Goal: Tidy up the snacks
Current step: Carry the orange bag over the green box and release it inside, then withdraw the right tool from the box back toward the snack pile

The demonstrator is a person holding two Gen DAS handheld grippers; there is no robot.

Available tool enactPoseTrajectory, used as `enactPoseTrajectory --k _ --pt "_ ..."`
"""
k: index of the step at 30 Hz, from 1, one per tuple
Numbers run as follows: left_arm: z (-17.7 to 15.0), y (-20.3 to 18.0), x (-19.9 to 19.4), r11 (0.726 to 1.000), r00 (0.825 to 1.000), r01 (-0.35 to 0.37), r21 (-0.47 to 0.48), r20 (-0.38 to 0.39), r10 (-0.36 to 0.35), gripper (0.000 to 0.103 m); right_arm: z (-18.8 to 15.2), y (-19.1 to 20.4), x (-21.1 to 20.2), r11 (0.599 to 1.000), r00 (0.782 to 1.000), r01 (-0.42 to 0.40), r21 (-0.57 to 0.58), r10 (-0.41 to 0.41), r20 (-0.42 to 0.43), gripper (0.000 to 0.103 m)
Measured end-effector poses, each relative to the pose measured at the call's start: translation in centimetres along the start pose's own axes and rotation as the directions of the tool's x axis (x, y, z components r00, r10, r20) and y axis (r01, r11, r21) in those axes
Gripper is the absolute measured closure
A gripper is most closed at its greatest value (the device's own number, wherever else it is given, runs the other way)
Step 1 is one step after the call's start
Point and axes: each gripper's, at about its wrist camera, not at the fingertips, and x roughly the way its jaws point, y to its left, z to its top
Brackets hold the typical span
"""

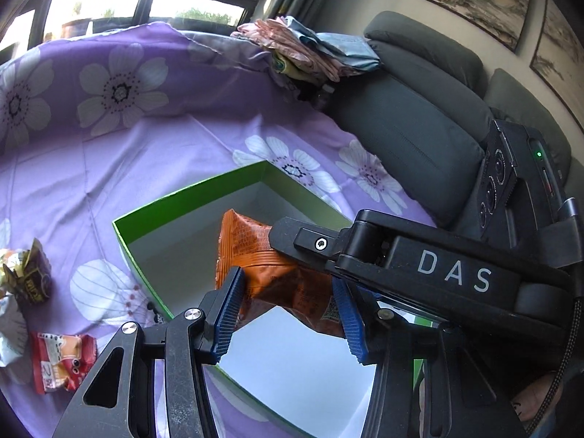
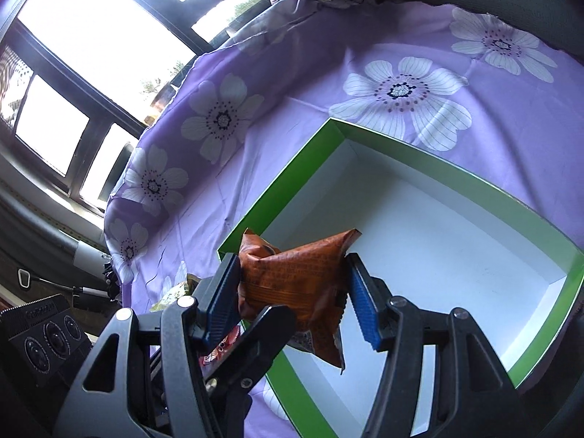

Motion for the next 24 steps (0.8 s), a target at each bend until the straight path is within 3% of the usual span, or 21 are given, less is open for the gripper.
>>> enactPoseTrajectory --k 7,11,17,21,24 --pt "-0.3 0.1 1.1 1.0 0.999 0.013 -0.029 -0.03 -0.014 0.052 0.0 -1.1 0.7 0.998 0.998 0.056 0.017 -0.056 -0.01 0.041" --pt "-0.6 0.7 0.2 0.998 1.0 0.017 -0.052 -0.018 -0.018 0.052 -0.2 -1.2 0.9 0.998 0.998 0.065 0.027 -0.064 -0.013 0.03" --pt "-1.4 1.8 -2.3 0.997 0.998 -0.058 -0.051 0.012 0.059 0.052 -0.3 -0.9 0.1 0.976 0.973 0.218 0.006 -0.218 0.072 0.02" --pt "-2.2 3.5 -4.8 0.991 0.996 -0.089 -0.104 0.004 0.09 0.052 -0.9 -1.5 -0.4 0.979 0.976 0.205 0.001 -0.205 0.076 0.02" --pt "-3.1 4.6 -7.4 0.984 0.987 -0.151 -0.097 0.038 0.155 0.052 -1.6 -1.5 -0.4 0.974 0.974 0.221 -0.058 -0.218 0.055 0.021"
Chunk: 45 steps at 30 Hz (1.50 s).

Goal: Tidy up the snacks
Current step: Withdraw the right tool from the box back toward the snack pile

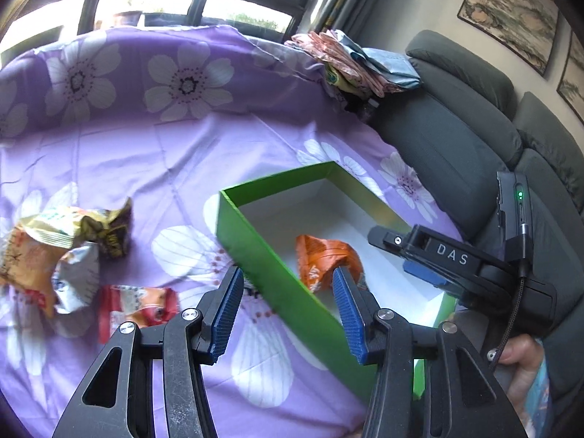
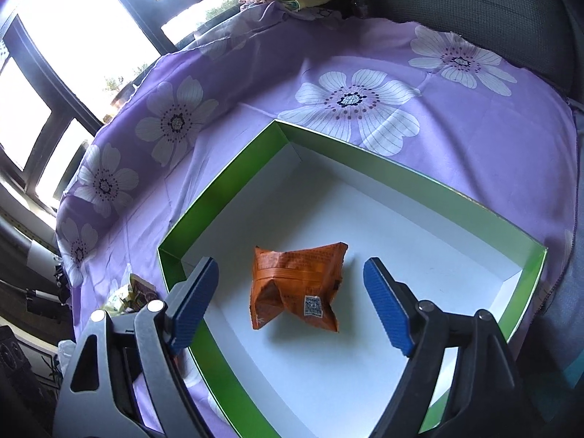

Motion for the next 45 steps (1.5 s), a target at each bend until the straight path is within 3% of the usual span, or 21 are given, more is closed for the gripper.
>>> enactPoseTrajectory --k 10,17,23,27,31,40,42,43,45 --pt "-2.5 7.3 -5.0 0.988 0.99 -0.103 -0.116 0.087 0.114 0.052 -3.1 0.8 -0.1 0.942 0.98 0.196 -0.273 -0.197 0.025 0.021" --pt "-2.9 9.6 -5.2 0.979 0.992 -0.078 -0.188 0.078 0.095 0.053 -4.4 1.8 0.6 0.918 0.997 0.078 -0.389 -0.078 0.017 0.021" --pt "-3.3 10.5 -5.5 0.974 0.992 -0.094 -0.204 0.07 0.11 0.052 -5.0 4.4 1.7 0.86 0.998 0.065 -0.506 -0.053 0.037 0.027" --pt "-3.3 11.3 -5.5 0.966 0.99 -0.114 -0.234 0.055 0.13 0.052 -4.5 5.2 2.7 0.863 1.0 0.01 -0.504 -0.021 -0.017 0.029" --pt "-3.4 12.2 -5.5 0.952 0.981 -0.17 -0.253 0.045 0.187 0.052 -4.6 6.7 3.9 0.889 0.997 0.034 -0.457 -0.061 -0.045 0.029" --pt "-3.6 13.8 -6.1 0.937 0.977 -0.186 -0.295 0.041 0.207 0.052 -4.1 9.7 6.0 0.91 0.995 0.022 -0.415 -0.063 -0.084 0.029" --pt "-3.6 14.2 -6.1 0.932 0.976 -0.193 -0.305 0.037 0.214 0.052 -3.9 10.2 5.6 0.91 0.993 0.066 -0.408 -0.099 -0.061 0.025" --pt "-3.5 14.5 -6.1 0.93 0.976 -0.197 -0.312 0.033 0.217 0.052 -3.8 10.6 5.1 0.91 0.993 0.084 -0.406 -0.111 -0.043 0.018" --pt "-3.6 15.0 -6.2 0.923 0.974 -0.203 -0.327 0.029 0.225 0.052 -3.5 11.8 3.6 0.916 0.997 0.069 -0.394 -0.078 -0.007 0.013"
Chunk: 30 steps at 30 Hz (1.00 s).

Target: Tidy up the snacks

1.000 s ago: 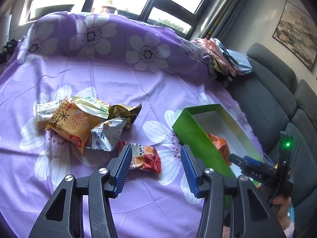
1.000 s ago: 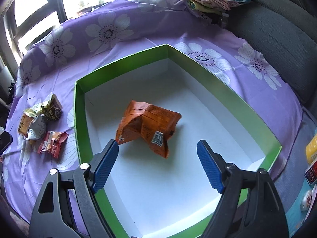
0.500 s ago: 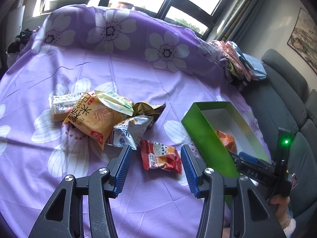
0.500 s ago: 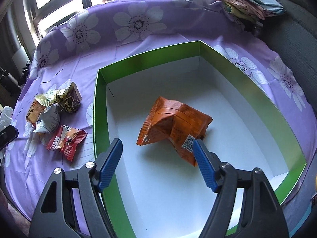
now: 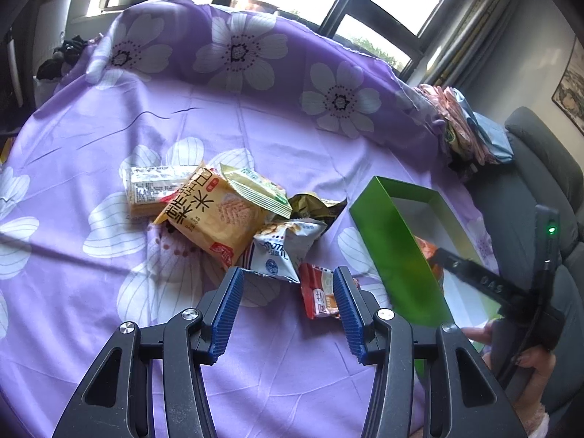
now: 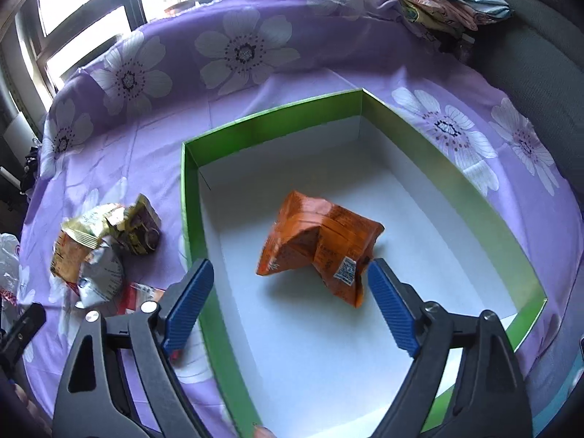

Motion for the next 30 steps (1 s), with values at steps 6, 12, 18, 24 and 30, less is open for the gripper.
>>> enactPoseTrajectory --k 6,12,18,24,30 --pt "0.1 1.1 0.2 0.998 0.999 -0.043 -0.035 -0.01 0.043 0.052 2.9 4.6 -3.5 0.983 0.98 -0.182 -0.008 0.182 0.082 0.001" --pt "0.0 1.6 0.9 0.991 0.991 -0.129 -0.02 -0.032 0.128 0.052 1.2 9.6 -1.4 0.926 0.929 -0.369 -0.08 0.369 -0.014 0.001" --pt "-0.5 1.9 1.9 0.984 0.982 -0.174 -0.024 -0.074 0.172 0.048 -0.5 10.8 0.7 0.908 0.908 -0.414 -0.074 0.404 -0.113 0.001" --pt "-0.9 2.2 2.4 0.977 0.973 -0.21 -0.027 -0.101 0.206 0.045 -1.0 10.4 2.4 0.901 0.889 -0.432 -0.027 0.421 -0.183 0.001" --pt "-0.9 2.1 2.7 0.979 0.974 -0.201 -0.028 -0.114 0.197 0.045 -1.2 10.7 2.7 0.909 0.898 -0.413 -0.056 0.396 -0.19 0.001"
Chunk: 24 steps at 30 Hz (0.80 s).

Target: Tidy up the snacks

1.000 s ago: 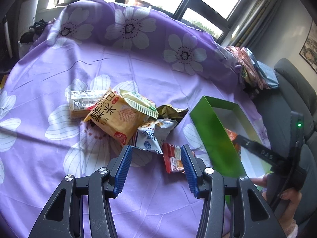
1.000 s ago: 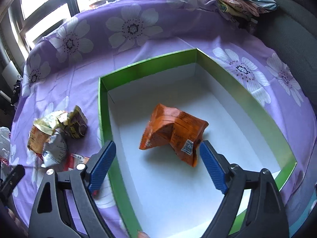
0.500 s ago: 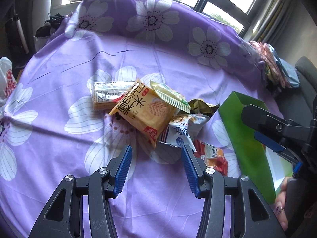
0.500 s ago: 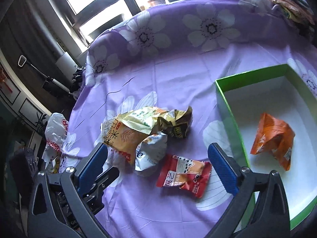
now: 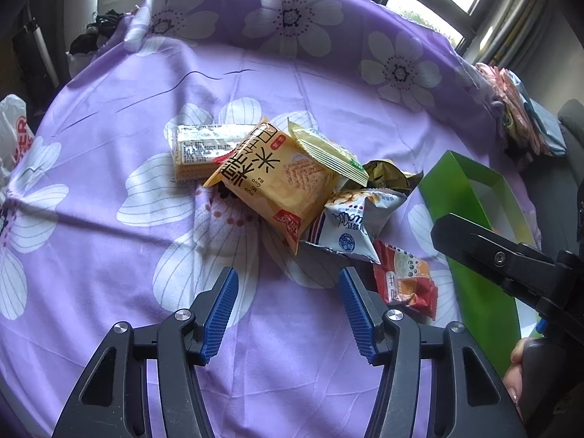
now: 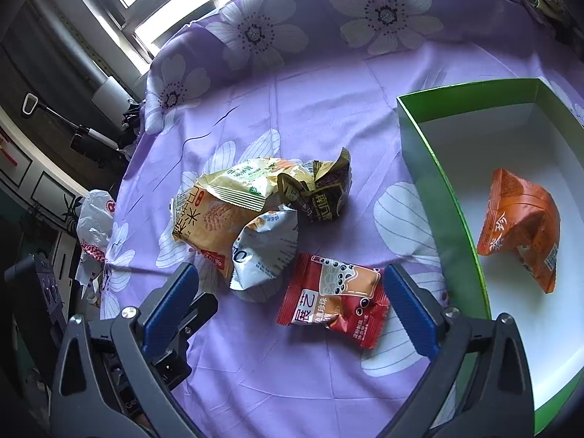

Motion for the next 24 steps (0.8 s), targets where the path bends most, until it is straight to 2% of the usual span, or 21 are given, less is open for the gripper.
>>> enactPoseTrajectory --k 12,17,24 --pt "-0.1 -0.3 0.8 1.0 1.0 0.009 0.006 -0.029 -0.009 0.045 -0.1 -0.3 1.2 1.0 0.998 -0.026 0.006 0.027 -0.057 0.001" --pt "-0.4 -0.6 1.4 1.0 0.998 0.013 0.013 -0.055 -0.013 0.045 -0.3 -0.1 2.1 1.0 0.996 0.0 -0.003 0.0 -0.086 0.001" --pt "-0.9 -1.2 2.4 0.999 0.996 0.013 0.031 -0.086 -0.01 0.045 -0.4 -0.5 3.6 1.0 0.992 -0.005 0.012 0.007 -0.129 0.001"
